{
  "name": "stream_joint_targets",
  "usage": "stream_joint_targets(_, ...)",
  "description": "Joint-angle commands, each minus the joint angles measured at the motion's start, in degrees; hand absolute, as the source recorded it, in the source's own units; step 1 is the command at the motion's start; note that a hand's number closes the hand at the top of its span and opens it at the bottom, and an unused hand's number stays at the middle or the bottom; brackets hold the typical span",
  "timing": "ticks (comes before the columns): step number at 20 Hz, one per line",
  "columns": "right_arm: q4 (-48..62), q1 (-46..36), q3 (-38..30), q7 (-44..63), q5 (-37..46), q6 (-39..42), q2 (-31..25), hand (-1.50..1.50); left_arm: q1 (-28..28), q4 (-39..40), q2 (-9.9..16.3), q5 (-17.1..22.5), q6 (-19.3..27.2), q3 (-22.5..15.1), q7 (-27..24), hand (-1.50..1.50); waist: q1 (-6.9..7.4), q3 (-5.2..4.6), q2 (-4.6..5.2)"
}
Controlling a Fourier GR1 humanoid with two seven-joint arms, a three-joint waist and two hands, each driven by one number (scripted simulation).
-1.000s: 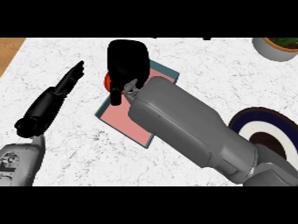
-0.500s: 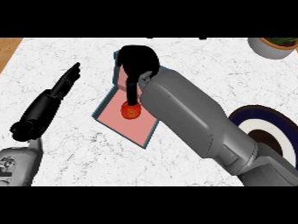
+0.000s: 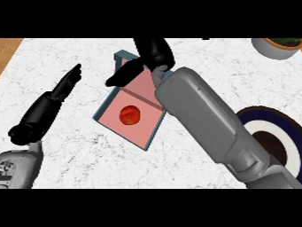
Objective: Pick the tomato from the plate and place it in the cardboard box
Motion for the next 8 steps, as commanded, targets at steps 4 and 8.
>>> stream_joint_targets(4,-2.15,6.51,-9.21,-7.76,-12.23,-11.93,0.03,-1.50,-2.34,0.33,-0.82,0.07,0.73,0.34,3.27,0.00,-0.46,-0.09,-0.14)
stream_joint_targets(8,-0.90,12.17,-12.43,-16.63,-12.36,-11.98,0.03,-1.50,1.11,-1.48,0.40,0.81,-0.41,1.43,1.10,0.00,-1.03,-0.12,-0.39)
